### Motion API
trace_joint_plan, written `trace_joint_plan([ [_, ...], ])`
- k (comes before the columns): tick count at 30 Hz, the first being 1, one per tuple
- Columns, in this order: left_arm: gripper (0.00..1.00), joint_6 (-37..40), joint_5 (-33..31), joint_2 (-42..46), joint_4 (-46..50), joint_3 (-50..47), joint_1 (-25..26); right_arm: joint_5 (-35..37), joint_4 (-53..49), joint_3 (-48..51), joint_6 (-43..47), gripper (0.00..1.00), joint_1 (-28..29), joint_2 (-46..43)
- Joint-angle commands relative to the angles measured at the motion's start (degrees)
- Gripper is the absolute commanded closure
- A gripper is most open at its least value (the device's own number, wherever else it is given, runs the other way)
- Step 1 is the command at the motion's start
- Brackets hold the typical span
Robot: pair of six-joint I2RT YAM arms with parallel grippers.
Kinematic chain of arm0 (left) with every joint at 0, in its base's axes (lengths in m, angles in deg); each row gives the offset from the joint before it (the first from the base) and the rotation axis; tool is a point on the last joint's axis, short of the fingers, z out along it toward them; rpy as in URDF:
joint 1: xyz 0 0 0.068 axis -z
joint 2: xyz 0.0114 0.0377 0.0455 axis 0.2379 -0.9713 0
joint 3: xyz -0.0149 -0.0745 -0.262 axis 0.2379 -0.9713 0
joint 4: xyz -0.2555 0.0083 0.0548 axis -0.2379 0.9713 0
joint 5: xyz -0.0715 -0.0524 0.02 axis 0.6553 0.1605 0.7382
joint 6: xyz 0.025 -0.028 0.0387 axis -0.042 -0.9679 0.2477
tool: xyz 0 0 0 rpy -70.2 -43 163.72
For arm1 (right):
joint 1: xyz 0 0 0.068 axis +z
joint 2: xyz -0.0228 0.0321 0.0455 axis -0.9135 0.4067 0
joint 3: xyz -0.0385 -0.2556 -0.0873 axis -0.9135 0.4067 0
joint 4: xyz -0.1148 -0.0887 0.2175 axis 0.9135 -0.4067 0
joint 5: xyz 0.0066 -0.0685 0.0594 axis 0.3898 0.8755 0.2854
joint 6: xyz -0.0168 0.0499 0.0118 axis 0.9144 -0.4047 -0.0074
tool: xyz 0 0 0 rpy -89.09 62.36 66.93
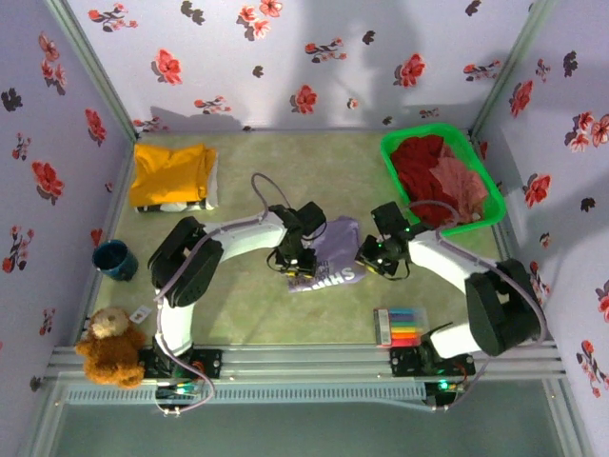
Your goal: Fold and stack the t-shirts
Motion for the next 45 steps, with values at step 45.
trace_joint_plan([
  [45, 0.54, 3.51, 3.8, 4.0, -10.52, -10.26, -7.89, -1.38, -2.0, -4.15, 12.51, 0.53, 3.44, 10.27],
])
